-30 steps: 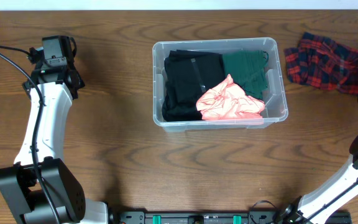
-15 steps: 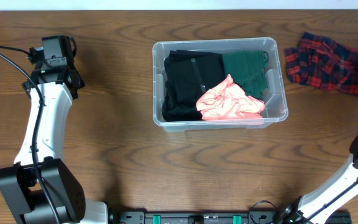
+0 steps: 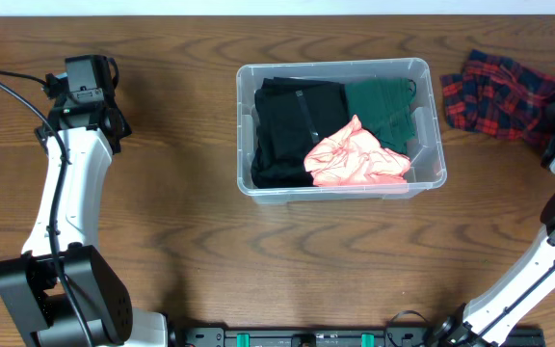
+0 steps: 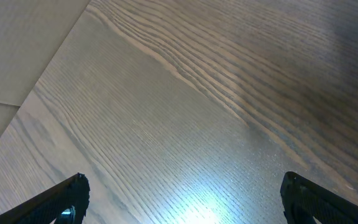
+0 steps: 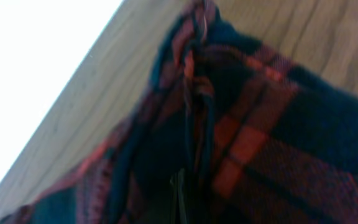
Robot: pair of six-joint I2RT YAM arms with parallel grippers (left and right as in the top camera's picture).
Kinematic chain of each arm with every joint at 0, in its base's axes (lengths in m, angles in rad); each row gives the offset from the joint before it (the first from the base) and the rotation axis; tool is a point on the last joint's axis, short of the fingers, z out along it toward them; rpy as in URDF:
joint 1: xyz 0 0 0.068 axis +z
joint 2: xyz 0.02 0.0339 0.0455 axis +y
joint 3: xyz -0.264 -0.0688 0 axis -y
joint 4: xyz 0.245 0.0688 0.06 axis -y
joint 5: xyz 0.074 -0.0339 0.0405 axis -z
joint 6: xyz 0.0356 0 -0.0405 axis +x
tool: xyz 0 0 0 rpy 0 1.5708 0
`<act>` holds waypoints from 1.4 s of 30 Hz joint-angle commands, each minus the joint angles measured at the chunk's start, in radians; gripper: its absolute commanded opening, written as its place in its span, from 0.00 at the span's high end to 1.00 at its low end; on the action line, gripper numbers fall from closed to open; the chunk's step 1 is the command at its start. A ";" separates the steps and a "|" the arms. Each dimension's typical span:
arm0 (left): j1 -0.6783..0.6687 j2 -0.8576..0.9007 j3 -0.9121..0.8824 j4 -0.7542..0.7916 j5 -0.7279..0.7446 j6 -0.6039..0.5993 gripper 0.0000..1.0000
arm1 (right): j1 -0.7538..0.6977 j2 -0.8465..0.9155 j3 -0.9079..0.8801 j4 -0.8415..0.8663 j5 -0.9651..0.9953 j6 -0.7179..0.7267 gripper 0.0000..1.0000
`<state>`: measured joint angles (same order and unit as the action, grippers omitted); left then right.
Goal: Pack container
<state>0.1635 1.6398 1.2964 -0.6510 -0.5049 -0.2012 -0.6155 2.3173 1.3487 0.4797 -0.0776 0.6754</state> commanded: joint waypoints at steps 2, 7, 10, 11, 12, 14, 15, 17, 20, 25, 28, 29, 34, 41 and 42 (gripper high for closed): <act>0.004 -0.013 0.014 -0.003 -0.016 0.010 0.02 | 0.006 0.016 0.008 -0.031 0.000 0.024 0.99; 0.004 -0.013 0.014 -0.003 -0.016 0.010 0.02 | 0.010 -0.010 0.008 -0.178 -0.010 0.024 0.98; 0.004 -0.013 0.014 -0.003 -0.016 0.010 0.02 | 0.015 -0.036 0.008 -0.291 -0.008 0.024 0.99; 0.004 -0.013 0.014 -0.003 -0.016 0.010 0.02 | 0.015 -0.045 0.008 -0.325 -0.008 0.024 0.99; 0.004 -0.013 0.014 -0.003 -0.016 0.010 0.02 | 0.016 -0.058 0.008 -0.367 -0.003 0.024 0.99; 0.004 -0.013 0.014 -0.003 -0.016 0.010 0.02 | 0.016 -0.085 0.008 -0.441 0.019 0.024 0.99; 0.004 -0.013 0.014 -0.003 -0.016 0.010 0.02 | 0.016 -0.100 0.008 -0.479 0.034 0.023 0.99; 0.004 -0.013 0.014 -0.003 -0.016 0.010 0.02 | 0.016 -0.129 0.008 -0.544 0.053 0.023 0.99; 0.004 -0.013 0.014 -0.003 -0.016 0.010 0.02 | 0.017 -0.175 0.008 -0.647 0.059 0.020 0.99; 0.004 -0.013 0.014 -0.003 -0.016 0.010 0.02 | 0.033 -0.245 0.008 -0.802 0.059 -0.031 0.99; 0.004 -0.013 0.014 -0.003 -0.016 0.010 0.02 | 0.046 -0.275 0.008 -0.877 0.063 -0.044 0.99; 0.004 -0.013 0.014 -0.003 -0.016 0.010 0.02 | 0.050 -0.281 0.008 -0.888 0.062 -0.044 0.99; 0.004 -0.013 0.014 -0.003 -0.016 0.010 0.02 | 0.074 -0.311 0.008 -0.945 0.053 -0.045 0.99; 0.004 -0.013 0.014 -0.003 -0.016 0.010 0.02 | 0.082 -0.453 0.008 -0.992 0.053 -0.051 0.99; 0.004 -0.013 0.014 -0.003 -0.016 0.010 0.02 | 0.082 -0.479 0.008 -0.995 0.058 -0.068 0.99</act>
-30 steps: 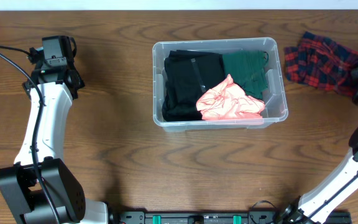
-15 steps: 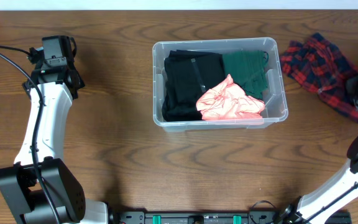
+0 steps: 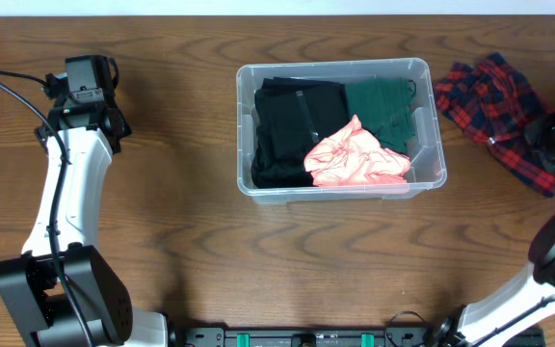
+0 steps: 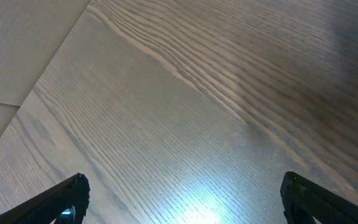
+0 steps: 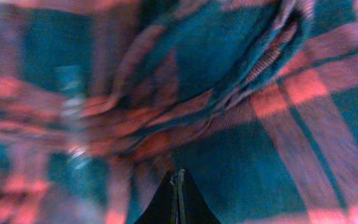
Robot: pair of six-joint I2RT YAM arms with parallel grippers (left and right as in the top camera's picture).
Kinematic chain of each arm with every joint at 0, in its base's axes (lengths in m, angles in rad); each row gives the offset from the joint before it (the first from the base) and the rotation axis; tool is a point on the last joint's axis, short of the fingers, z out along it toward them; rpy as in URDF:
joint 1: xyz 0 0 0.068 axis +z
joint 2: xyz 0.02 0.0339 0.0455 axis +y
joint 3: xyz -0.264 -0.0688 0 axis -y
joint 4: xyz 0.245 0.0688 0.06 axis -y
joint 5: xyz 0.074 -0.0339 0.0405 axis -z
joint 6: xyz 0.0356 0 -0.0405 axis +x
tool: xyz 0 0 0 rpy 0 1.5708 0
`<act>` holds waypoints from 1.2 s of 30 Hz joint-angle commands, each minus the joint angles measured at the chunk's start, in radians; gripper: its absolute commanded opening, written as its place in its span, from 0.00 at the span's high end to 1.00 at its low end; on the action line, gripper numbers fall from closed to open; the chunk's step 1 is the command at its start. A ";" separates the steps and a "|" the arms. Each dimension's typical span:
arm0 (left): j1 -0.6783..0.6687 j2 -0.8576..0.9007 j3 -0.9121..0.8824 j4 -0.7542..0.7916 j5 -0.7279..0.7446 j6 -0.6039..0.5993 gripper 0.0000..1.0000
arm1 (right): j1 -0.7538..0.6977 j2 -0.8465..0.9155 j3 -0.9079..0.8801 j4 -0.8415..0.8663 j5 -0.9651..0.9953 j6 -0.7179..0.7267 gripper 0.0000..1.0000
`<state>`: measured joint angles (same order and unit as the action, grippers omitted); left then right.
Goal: Pack container
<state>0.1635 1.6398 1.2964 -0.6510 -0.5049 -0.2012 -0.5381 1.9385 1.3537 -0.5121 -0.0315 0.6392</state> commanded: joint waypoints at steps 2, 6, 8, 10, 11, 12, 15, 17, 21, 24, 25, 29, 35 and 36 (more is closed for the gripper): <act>0.004 -0.013 0.014 -0.003 -0.016 0.010 0.02 | 0.001 -0.154 0.003 -0.012 0.037 -0.058 0.99; 0.004 -0.013 0.014 -0.003 -0.016 0.010 0.02 | -0.020 -0.219 0.003 -0.032 0.105 -0.058 0.97; 0.004 -0.013 0.014 -0.003 -0.016 0.010 0.02 | -0.037 -0.222 0.003 -0.043 0.105 -0.058 0.95; 0.004 -0.013 0.014 -0.003 -0.016 0.010 0.02 | -0.059 -0.218 0.003 -0.065 0.089 -0.058 0.94; 0.004 -0.013 0.014 -0.003 -0.016 0.010 0.02 | -0.071 -0.218 0.003 -0.077 0.076 -0.063 0.94; 0.004 -0.013 0.014 -0.003 -0.016 0.010 0.02 | -0.085 -0.218 0.002 -0.089 0.059 -0.075 0.94; 0.004 -0.013 0.014 -0.003 -0.016 0.010 0.02 | -0.130 -0.218 0.002 -0.111 0.001 -0.124 0.94; 0.004 -0.013 0.014 -0.003 -0.016 0.010 0.02 | -0.159 -0.217 0.002 -0.130 -0.014 -0.152 0.93; 0.004 -0.013 0.014 -0.003 -0.016 0.010 0.02 | -0.200 -0.214 0.002 -0.163 -0.010 -0.227 0.90; 0.004 -0.013 0.014 -0.003 -0.016 0.010 0.02 | -0.222 -0.196 0.002 -0.150 -0.010 -0.273 0.85; 0.004 -0.013 0.014 -0.003 -0.016 0.010 0.02 | -0.226 -0.186 0.002 -0.134 -0.010 -0.306 0.85; 0.004 -0.013 0.014 -0.003 -0.016 0.010 0.02 | -0.229 -0.133 0.002 -0.072 -0.011 -0.404 0.65; 0.004 -0.013 0.014 -0.003 -0.016 0.010 0.02 | -0.229 -0.028 0.002 -0.009 -0.071 -0.460 0.29; 0.004 -0.013 0.014 -0.003 -0.016 0.010 0.02 | -0.229 -0.009 0.002 0.001 -0.100 -0.482 0.26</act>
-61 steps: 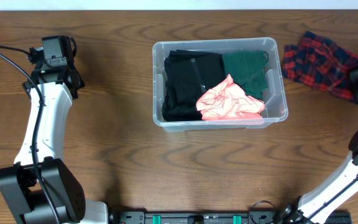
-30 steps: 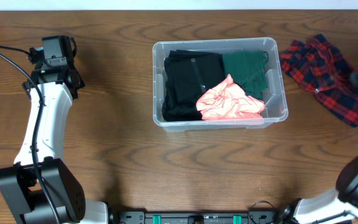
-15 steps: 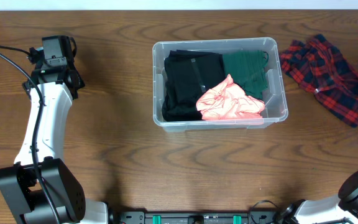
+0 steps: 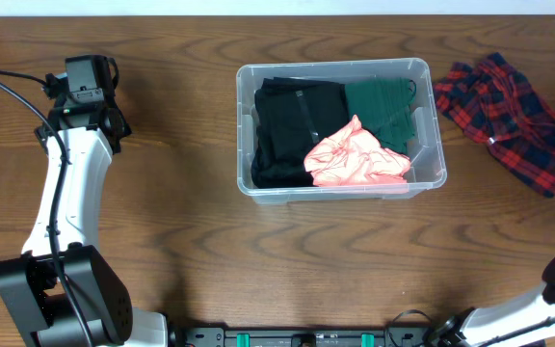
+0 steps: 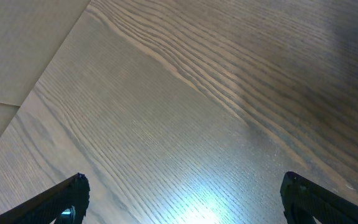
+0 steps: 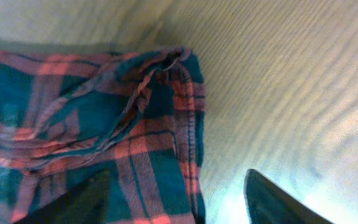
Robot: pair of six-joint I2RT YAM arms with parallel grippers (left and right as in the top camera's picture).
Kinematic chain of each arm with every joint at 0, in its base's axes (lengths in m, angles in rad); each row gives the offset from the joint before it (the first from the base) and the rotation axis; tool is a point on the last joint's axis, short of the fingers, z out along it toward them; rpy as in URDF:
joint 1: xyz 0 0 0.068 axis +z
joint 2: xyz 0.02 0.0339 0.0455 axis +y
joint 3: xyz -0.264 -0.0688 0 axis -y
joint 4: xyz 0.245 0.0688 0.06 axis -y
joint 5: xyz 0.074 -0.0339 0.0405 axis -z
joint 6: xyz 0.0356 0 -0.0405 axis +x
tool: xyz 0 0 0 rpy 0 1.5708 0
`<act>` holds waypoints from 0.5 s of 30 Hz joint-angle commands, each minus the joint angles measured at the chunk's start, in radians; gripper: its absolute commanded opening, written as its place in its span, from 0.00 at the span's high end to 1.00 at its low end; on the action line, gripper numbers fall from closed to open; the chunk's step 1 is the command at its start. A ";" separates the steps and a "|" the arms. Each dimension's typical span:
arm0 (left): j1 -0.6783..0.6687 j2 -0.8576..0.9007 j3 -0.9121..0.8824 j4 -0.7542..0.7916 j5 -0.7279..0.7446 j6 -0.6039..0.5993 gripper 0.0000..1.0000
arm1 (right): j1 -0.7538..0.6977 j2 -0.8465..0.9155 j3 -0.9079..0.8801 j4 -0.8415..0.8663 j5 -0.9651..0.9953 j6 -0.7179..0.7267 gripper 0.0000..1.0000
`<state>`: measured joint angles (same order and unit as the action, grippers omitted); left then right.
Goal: Pack container
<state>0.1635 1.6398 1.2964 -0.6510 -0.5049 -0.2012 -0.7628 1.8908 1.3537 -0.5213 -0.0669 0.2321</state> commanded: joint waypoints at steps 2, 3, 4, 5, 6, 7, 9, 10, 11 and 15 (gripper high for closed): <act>0.004 -0.013 0.014 -0.003 -0.016 0.010 0.02 | -0.005 0.072 0.002 0.027 -0.099 -0.093 0.19; 0.004 -0.013 0.014 -0.003 -0.016 0.010 0.02 | -0.005 0.087 0.002 0.036 -0.103 -0.092 0.18; 0.004 -0.013 0.014 -0.003 -0.016 0.010 0.02 | -0.005 0.104 0.002 0.046 -0.103 -0.092 0.16; 0.004 -0.013 0.014 -0.003 -0.016 0.010 0.02 | -0.005 0.116 0.002 0.055 -0.103 -0.092 0.14; 0.004 -0.013 0.014 -0.003 -0.016 0.010 0.02 | -0.005 0.129 0.002 0.063 -0.103 -0.091 0.13; 0.004 -0.013 0.014 -0.003 -0.016 0.010 0.02 | -0.004 0.141 0.002 0.070 -0.103 -0.087 0.11; 0.004 -0.013 0.014 -0.003 -0.016 0.010 0.02 | -0.003 0.159 0.002 0.083 -0.103 -0.059 0.10; 0.004 -0.013 0.014 -0.003 -0.016 0.010 0.02 | -0.003 0.170 0.002 0.091 -0.103 -0.031 0.10; 0.004 -0.013 0.014 -0.003 -0.016 0.010 0.02 | -0.004 0.175 0.002 0.095 -0.103 -0.013 0.10; 0.004 -0.013 0.014 -0.003 -0.016 0.010 0.02 | -0.005 0.192 0.002 0.113 -0.103 0.069 0.09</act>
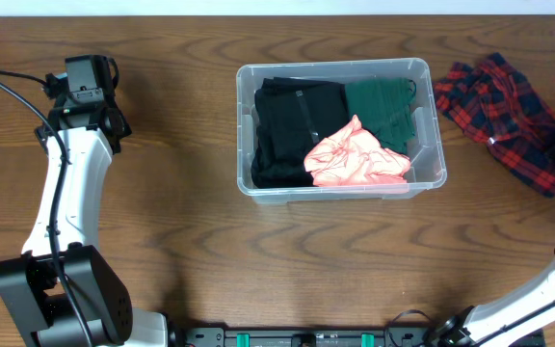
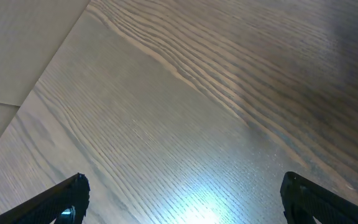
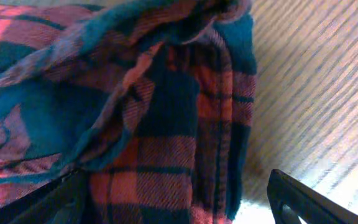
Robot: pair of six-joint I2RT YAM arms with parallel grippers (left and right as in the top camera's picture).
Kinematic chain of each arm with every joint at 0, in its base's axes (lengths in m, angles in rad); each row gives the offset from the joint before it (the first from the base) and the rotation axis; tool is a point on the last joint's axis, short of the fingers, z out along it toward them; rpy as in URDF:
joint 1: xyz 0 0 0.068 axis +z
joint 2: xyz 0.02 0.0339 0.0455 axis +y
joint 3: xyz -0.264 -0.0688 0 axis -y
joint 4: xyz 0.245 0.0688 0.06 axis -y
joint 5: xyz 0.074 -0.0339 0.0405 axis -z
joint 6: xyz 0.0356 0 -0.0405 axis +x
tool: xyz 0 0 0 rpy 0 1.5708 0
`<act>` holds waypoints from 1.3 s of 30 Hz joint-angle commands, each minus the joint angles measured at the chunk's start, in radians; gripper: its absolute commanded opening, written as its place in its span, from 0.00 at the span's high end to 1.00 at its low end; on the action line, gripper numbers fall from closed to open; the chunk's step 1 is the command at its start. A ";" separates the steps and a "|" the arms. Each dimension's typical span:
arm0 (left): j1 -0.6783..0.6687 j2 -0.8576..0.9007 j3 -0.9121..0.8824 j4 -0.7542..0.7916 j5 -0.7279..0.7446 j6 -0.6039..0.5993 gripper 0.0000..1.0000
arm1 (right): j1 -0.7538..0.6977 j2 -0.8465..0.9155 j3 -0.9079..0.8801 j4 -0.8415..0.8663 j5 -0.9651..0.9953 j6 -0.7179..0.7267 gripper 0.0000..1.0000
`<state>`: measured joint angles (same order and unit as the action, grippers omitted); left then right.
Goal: Pack container
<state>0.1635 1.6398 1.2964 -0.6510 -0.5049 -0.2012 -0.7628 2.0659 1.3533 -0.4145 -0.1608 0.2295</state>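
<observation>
The clear plastic container (image 1: 340, 190) stands mid-table with a black garment (image 1: 287, 125), a green one (image 1: 382, 108) and a pink one (image 1: 355, 159) inside. To its right a red-and-blue plaid cloth (image 1: 494, 101) lies crumpled on the table. My right gripper is at the cloth's right end. In the right wrist view the plaid cloth (image 3: 135, 112) fills the frame, and the right gripper (image 3: 179, 205) is open with its fingers on either side of the cloth's edge. My left gripper (image 2: 180, 202) is open over bare wood at the far left.
The left arm (image 1: 66, 183) stretches along the table's left side. The table's back edge (image 2: 17, 99) shows in the left wrist view. Bare wood (image 1: 335, 260) lies in front of the container.
My right gripper, then open and back from the plaid cloth's edge at the frame's right border, is now close down over the cloth's right end, still open. The left arm is unchanged.
My right gripper was first shut on the plaid cloth at the far right. Then the cloth lay reshaped and a little nearer the container, still gripped. Then the gripper was open and drawn back from it. Now it is low over the cloth's right end.
</observation>
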 commanded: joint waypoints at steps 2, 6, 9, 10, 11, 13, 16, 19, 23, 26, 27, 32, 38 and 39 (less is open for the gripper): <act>0.004 -0.013 0.014 -0.003 -0.016 0.010 0.02 | -0.005 0.018 0.002 0.010 -0.009 0.108 0.07; 0.004 -0.013 0.014 -0.003 -0.016 0.010 0.02 | -0.005 0.027 0.001 0.012 -0.009 0.186 0.04; 0.004 -0.013 0.014 -0.003 -0.016 0.010 0.02 | -0.004 0.035 0.000 0.014 -0.026 0.197 0.02; 0.004 -0.013 0.014 -0.003 -0.016 0.010 0.02 | -0.004 0.040 0.000 0.017 -0.037 0.197 0.01; 0.004 -0.013 0.014 -0.003 -0.016 0.010 0.02 | -0.004 0.044 0.000 0.020 -0.051 0.196 0.01; 0.004 -0.013 0.014 -0.003 -0.016 0.010 0.02 | -0.003 0.055 0.000 0.024 -0.080 0.197 0.01; 0.004 -0.013 0.014 -0.003 -0.016 0.010 0.02 | -0.003 0.068 0.000 0.027 -0.108 0.197 0.02; 0.004 -0.013 0.014 -0.003 -0.016 0.010 0.02 | -0.003 0.071 0.000 0.027 -0.121 0.196 0.04; 0.004 -0.013 0.014 -0.003 -0.016 0.010 0.02 | -0.002 0.071 0.000 0.025 -0.120 0.188 0.07; 0.004 -0.013 0.014 -0.003 -0.016 0.010 0.02 | -0.002 0.071 0.000 0.021 -0.118 0.158 0.11; 0.004 -0.013 0.014 -0.003 -0.016 0.010 0.02 | -0.002 0.071 0.000 0.019 -0.115 0.152 0.11; 0.004 -0.013 0.014 -0.003 -0.016 0.010 0.02 | -0.002 0.072 0.000 0.003 -0.084 0.096 0.15; 0.004 -0.013 0.014 -0.003 -0.016 0.010 0.02 | -0.002 0.072 -0.001 -0.004 -0.076 0.050 0.18; 0.004 -0.013 0.014 -0.003 -0.016 0.010 0.02 | -0.002 0.072 -0.001 -0.005 -0.076 0.050 0.18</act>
<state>0.1635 1.6398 1.2964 -0.6510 -0.5049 -0.2012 -0.7647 2.0861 1.3674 -0.3992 -0.2363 0.3080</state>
